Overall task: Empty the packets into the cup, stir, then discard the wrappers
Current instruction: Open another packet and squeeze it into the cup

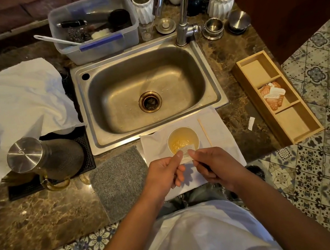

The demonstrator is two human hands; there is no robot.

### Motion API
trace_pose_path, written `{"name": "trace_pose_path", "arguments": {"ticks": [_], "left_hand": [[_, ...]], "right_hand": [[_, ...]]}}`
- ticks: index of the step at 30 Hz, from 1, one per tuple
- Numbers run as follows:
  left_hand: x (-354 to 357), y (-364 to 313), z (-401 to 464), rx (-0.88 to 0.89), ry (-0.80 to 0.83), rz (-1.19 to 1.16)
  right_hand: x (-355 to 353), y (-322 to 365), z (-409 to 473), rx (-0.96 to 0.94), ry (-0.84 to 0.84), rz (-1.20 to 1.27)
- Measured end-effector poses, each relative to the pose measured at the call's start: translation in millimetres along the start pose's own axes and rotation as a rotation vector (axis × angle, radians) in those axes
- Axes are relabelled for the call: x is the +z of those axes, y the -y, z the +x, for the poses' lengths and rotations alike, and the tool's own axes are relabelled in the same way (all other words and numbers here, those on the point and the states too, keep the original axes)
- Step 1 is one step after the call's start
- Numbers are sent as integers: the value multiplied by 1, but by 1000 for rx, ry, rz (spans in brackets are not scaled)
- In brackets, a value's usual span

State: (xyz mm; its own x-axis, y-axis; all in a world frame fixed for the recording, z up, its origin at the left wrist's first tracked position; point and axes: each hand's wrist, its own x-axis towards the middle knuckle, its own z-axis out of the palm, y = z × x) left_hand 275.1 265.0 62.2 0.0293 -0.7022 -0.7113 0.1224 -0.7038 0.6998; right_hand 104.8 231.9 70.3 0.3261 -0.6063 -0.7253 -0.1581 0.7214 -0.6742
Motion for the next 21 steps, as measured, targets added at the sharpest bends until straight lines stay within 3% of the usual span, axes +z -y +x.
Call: {"name": "trace_pose_path", "arguments": {"ticks": [10,17,21], "left_hand": [[3,0,1,-6,-4,-15],[1,2,2,31,13,-3],[0,4,3,14,4,34]], "right_hand": [[-2,-1,1,-15,14,67],[1,-4,3,40,-44,-139],[1,-5,1,14,-40,-74]]}}
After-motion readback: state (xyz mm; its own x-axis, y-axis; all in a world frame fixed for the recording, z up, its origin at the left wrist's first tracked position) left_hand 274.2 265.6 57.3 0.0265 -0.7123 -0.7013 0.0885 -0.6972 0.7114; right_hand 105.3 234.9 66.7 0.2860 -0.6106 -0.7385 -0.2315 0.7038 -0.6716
